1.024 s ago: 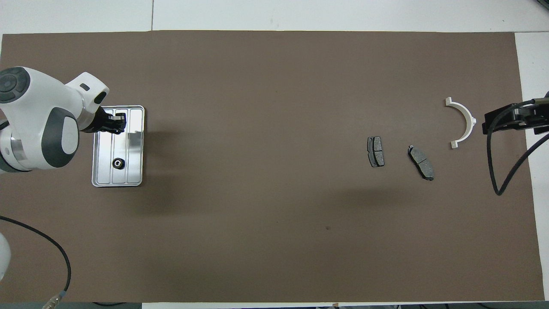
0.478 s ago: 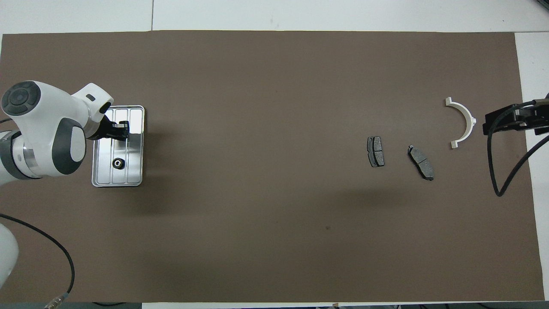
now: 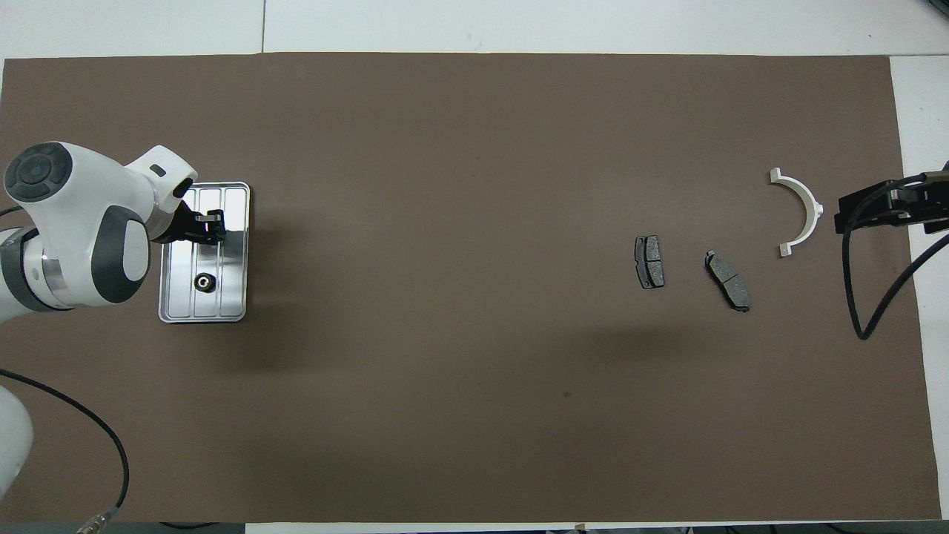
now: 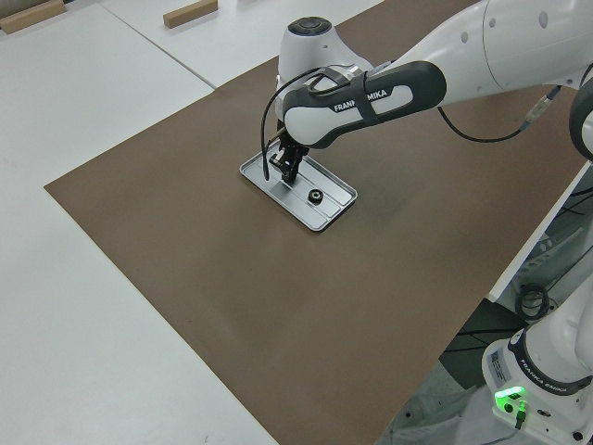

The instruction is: Pick bearing gear from pile to tray

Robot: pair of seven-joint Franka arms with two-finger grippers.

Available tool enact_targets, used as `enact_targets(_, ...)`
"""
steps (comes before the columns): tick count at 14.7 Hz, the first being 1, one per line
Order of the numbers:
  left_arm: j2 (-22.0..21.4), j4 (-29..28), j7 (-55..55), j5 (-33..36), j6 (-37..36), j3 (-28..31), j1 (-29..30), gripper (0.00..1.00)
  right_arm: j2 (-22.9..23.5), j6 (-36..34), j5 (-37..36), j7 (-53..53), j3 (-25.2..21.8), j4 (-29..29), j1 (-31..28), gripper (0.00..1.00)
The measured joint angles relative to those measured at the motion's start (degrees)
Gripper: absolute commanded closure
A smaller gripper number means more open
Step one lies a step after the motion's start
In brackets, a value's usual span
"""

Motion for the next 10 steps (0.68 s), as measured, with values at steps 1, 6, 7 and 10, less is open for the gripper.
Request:
enact_targets(1, -0.01, 0.02, 0.0, 0.0, 0.02, 0.0, 0.0, 0.0, 0.0, 0.0, 0.0, 0.0, 0.0, -0.02, 0.0, 0.02)
enact_targets(6, -1.26, 2.74, 0.0, 0.0, -1.67, 0.06, 0.12, 0.0, -0.01, 0.0, 0.0, 0.0, 0.0, -0.05, 0.0, 0.0)
enact_targets(7, -2.12, 4.26, 0.0, 0.0, -4.09, 0.14, 0.34, 0.0, -0.01, 0.0, 0.0, 0.0, 0.0, -0.06, 0.0, 0.0)
enact_targets(10, -6.81, 7.78, 0.0, 0.0, -13.27, 0.25, 1.18, 0.0, -0.03, 0.0, 0.0, 0.0, 0.0, -0.07, 0.0, 0.0)
